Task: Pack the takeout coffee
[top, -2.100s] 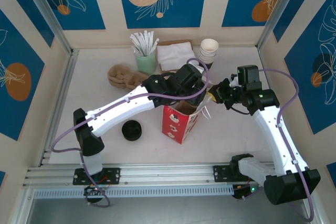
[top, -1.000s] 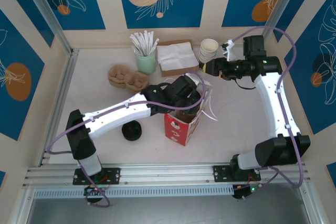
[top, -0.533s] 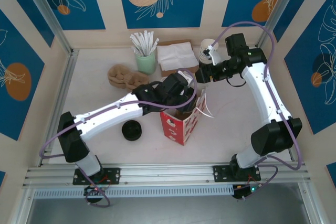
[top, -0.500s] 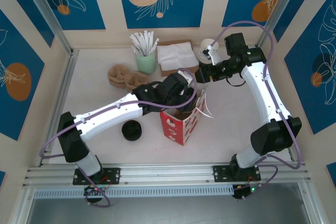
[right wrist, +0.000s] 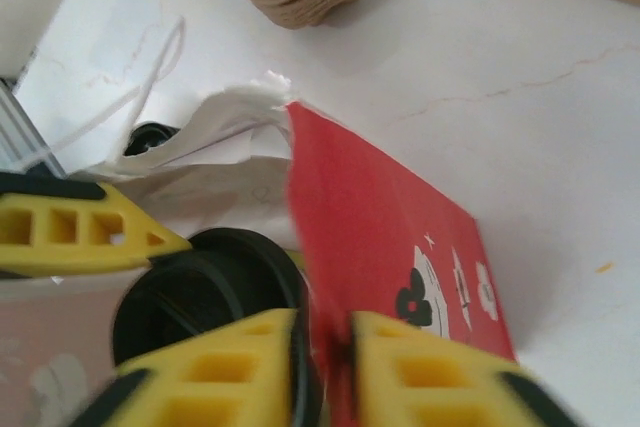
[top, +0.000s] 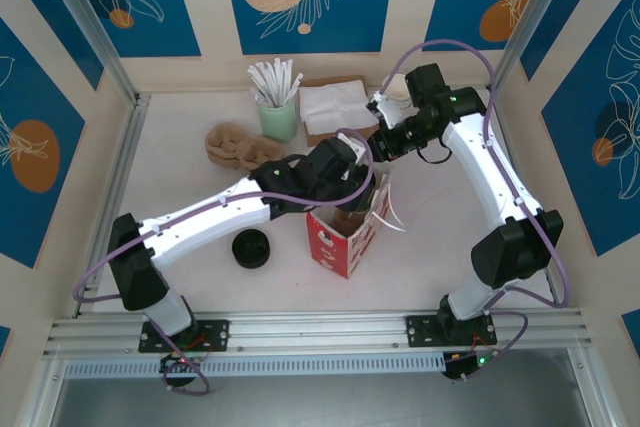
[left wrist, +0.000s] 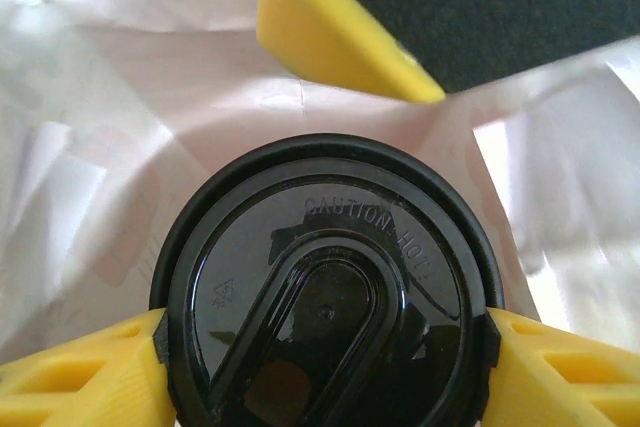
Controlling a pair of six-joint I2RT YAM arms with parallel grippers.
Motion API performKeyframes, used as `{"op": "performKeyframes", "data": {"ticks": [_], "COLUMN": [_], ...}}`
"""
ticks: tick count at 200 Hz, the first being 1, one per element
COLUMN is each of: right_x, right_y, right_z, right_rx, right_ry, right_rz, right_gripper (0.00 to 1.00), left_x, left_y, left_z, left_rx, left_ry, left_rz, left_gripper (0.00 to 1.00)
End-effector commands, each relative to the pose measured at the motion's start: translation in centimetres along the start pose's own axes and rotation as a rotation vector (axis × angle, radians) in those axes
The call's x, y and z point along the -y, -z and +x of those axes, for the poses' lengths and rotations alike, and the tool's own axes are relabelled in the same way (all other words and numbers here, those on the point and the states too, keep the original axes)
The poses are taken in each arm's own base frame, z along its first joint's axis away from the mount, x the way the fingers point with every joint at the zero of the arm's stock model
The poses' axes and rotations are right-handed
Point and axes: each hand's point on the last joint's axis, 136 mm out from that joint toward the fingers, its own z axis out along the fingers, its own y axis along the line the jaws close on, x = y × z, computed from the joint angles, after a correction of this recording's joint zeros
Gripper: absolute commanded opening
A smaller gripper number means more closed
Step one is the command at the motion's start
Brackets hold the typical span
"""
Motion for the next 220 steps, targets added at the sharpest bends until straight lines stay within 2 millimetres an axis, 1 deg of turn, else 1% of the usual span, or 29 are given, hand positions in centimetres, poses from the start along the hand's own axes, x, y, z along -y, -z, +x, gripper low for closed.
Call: {"op": "performKeyframes", "data": {"ticks": [1,24,46,65,87,127,156,179,201,220], "right_x": [-2.6,-4.5,-6.2,-7.1,-7.7,-7.7,-7.5,-7.0,-6.9,-7.1], "right_y": [1.4,2.3,2.6,2.7,3.1,2.6,2.2,1.6,1.1,0.9], "right_z": [-0.9,-0.3,1.2,2.4,2.9,3.0,2.8,2.5,2.0,1.5], "right_rx": [0.057,0.112,0.156,0.196,0.244,0.272,0.278,0.271,0.282,0.286], "right_ry": [0.015,0.006,0.0,0.009,0.02,0.016,0.025,0.023,0.064,0.106], "right_rz": [-0.078,-0.119,-0.151,-0.158,-0.169,-0.191,-0.194,-0.205,-0.217,-0.237], "right_gripper": [0.08,0.03,0.02,0.01,0.01,0.0,0.0,0.0,0.0,0.0], "left_x": [-0.8,-1.1,-1.3,-1.4,-1.2,0.3,0.9,0.7,0.7,0.4], "left_y": [1.3,1.9,2.5,2.8,2.8,2.2,1.8,1.7,1.3,0.9], "left_z": [-0.6,-0.2,0.4,0.9,1.4,1.8,2.1,2.0,2.1,2.4], "left_rx": [0.046,0.067,0.066,0.062,0.059,0.049,0.039,0.04,0.034,0.021], "left_ry": [-0.009,-0.02,-0.027,-0.027,-0.044,-0.071,-0.09,-0.094,-0.091,-0.089], "left_rz": [-0.007,-0.004,-0.003,0.001,0.001,0.021,0.023,0.007,0.002,-0.023], "left_gripper": [0.69,0.67,0.66,0.66,0.66,0.66,0.66,0.66,0.66,0.66]}}
